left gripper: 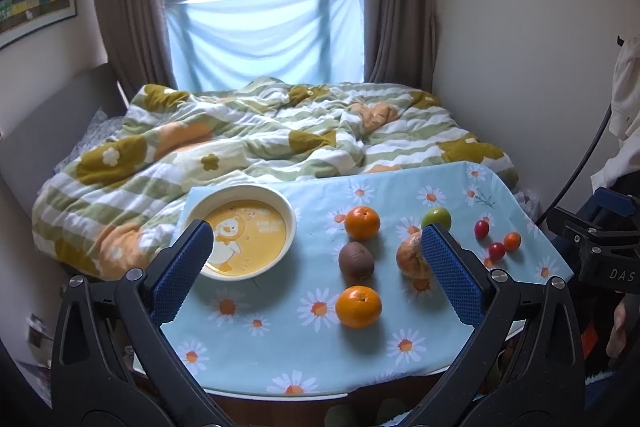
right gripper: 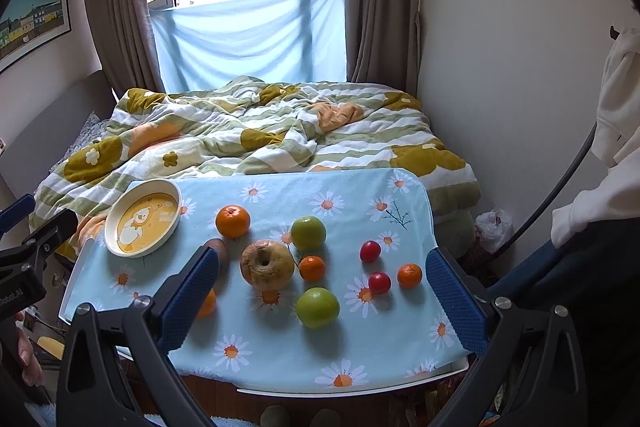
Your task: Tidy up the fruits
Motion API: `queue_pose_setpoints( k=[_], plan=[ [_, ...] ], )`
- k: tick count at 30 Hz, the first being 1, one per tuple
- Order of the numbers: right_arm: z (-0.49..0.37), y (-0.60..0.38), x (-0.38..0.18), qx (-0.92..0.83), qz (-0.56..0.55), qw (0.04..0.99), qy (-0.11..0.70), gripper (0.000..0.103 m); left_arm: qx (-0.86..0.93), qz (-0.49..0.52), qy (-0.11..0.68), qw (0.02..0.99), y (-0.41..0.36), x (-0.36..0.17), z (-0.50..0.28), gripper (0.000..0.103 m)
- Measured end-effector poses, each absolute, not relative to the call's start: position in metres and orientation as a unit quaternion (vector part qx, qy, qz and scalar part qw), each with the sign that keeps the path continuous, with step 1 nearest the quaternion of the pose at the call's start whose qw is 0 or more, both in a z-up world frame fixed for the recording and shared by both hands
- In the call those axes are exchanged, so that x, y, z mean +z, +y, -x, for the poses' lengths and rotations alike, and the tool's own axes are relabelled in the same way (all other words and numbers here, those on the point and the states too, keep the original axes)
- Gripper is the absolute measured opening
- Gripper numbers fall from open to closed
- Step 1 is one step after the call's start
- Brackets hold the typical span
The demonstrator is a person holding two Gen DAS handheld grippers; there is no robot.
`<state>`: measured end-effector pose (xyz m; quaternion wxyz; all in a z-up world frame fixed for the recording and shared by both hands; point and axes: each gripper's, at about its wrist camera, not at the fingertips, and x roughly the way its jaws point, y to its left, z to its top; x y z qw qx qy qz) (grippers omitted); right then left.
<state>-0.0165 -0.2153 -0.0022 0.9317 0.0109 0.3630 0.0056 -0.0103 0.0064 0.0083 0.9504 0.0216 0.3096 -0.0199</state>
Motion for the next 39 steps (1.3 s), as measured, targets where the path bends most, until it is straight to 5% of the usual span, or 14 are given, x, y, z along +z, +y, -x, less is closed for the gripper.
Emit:
queue_pose_setpoints(
  k=[39],
  plan=[
    [0.0221,-0.2133,0.0004,0.005,-0.009,0.934,0.356,0.103,-0.022,-0.02,0.307,0.951,0.0103,0.0124,0.0138,0.103]
  ],
)
